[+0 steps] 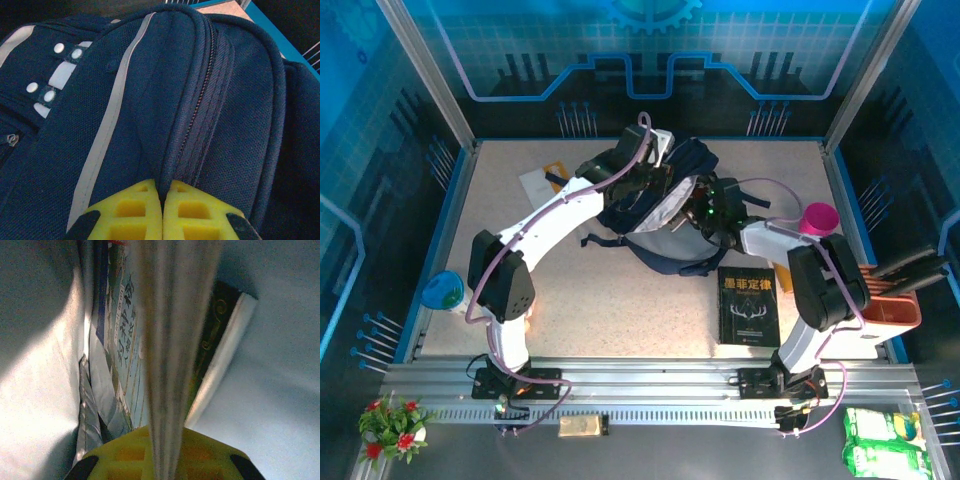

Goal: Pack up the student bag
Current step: Place the book in the student bag.

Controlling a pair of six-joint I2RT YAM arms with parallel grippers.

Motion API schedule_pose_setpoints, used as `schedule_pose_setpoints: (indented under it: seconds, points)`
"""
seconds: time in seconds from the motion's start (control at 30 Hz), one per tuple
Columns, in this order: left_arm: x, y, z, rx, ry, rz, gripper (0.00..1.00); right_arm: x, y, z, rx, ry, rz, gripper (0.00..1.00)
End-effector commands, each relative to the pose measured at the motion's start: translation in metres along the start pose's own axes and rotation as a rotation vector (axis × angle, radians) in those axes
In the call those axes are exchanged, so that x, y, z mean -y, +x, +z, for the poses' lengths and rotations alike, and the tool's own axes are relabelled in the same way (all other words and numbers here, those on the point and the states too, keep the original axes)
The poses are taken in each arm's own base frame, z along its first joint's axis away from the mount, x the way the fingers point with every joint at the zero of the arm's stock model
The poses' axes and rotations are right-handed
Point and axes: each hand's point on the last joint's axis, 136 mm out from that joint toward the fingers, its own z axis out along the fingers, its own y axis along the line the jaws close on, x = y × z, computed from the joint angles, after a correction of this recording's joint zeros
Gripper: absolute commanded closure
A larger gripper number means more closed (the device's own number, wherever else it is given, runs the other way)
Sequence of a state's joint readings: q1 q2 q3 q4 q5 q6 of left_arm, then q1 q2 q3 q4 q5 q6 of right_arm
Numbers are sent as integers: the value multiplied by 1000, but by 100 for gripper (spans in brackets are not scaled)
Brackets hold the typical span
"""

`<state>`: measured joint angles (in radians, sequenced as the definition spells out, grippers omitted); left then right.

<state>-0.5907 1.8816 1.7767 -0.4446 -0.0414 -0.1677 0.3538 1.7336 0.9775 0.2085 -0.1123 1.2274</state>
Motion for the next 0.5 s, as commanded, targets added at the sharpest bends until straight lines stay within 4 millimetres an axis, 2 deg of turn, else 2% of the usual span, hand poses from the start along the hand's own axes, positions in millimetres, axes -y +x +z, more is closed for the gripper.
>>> schedule_pose_setpoints:
  seconds: [0.0,0.17,0.3,0.37,0.47]
  points:
    - [23,-63,-47,212,114,-27,100,-17,-9,14,43,-26,18,95]
    - [17,-63,-47,208,109,-50,100,-17,-5,39,12,-10,27,90]
    - [9,-63,-46,206,119,-89,100,-30,6,61,-103,-69,15,80]
    - [5,-62,-45,201,126,-107,100,-28,9,63,-123,-58,5,74]
    - [-1,-61,-43,198,129,-129,100,-29,11,54,-127,-62,-25,62]
